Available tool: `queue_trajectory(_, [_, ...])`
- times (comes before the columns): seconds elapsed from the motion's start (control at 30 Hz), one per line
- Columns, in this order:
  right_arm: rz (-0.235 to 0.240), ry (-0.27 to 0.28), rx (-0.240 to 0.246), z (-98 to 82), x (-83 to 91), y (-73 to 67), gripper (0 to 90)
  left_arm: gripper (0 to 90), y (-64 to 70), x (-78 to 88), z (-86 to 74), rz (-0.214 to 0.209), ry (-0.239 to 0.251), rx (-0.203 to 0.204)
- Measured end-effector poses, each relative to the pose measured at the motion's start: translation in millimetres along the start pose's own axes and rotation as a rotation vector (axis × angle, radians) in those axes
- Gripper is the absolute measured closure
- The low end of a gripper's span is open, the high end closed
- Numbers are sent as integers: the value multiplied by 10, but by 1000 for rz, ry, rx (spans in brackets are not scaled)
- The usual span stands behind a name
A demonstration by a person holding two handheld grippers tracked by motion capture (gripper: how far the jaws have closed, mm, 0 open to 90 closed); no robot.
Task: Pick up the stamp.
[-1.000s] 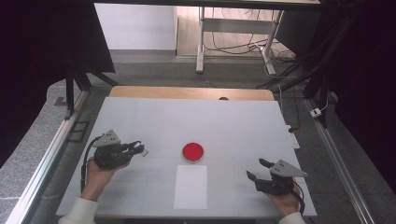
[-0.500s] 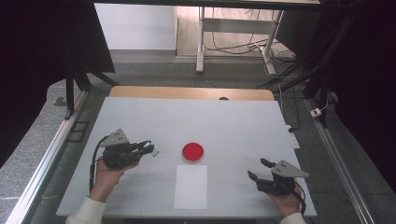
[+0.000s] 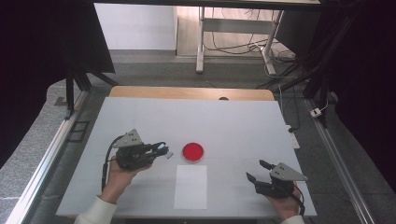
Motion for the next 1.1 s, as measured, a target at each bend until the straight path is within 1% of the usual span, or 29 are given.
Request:
queue_trajectory(0.1, [4,-1,-2,3,-14,-9,289,756,63,-62,-5,-12,-4,-4])
queue_trajectory(0.2, [5,1,-1,6,-30,-22,289,755,88,-91,-3,-19,-4,-4])
queue_trajectory(0.27, [10,1,2,16,-39,-38,289,756,125,-135,-1,-33,0,1])
queue_trajectory(0.4, [17,-2,16,23,-60,-62,289,756,157,-182,-2,-43,0,6])
queue_trajectory(0.43, [18,-4,19,23,-62,-63,289,755,174,-214,-1,-48,0,9])
queue_trajectory(0.53, [22,-2,16,20,-65,-60,289,755,190,-241,-2,-50,-3,10])
queue_trajectory(0.6, [27,2,12,17,-61,-61,289,755,219,-274,-9,-62,2,22])
queue_trajectory(0.63, [27,4,11,20,-59,-63,289,755,219,-274,-9,-62,2,22])
queue_trajectory(0.67, [27,5,14,22,-58,-64,289,755,240,-299,-13,-74,3,28])
queue_trajectory(0.7, [22,3,17,25,-57,-66,289,755,251,-312,-11,-77,3,24])
queue_trajectory(0.87, [29,0,16,23,-76,-72,289,755,291,-371,-5,-83,10,28])
queue_trajectory(0.9, [30,0,15,24,-80,-74,289,755,315,-404,-11,-86,10,27])
queue_trajectory(1.0, [33,6,14,25,-87,-80,289,755,334,-429,-21,-87,9,20])
queue_trajectory(1.03, [29,-2,21,27,-82,-82,289,755,338,-439,-27,-85,11,25])
queue_trajectory(1.1, [32,1,19,24,-83,-81,289,755,351,-481,-46,-93,7,35])
Point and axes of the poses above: each handheld gripper's, and its own axes: x roughly backward along the jaws, z roughly out of its top, y roughly to its right, the point moved 2 cm from there along -x, roughly forward along the jaws, and after that the axes turned 11 degrees about y, right-handed, at the moved point
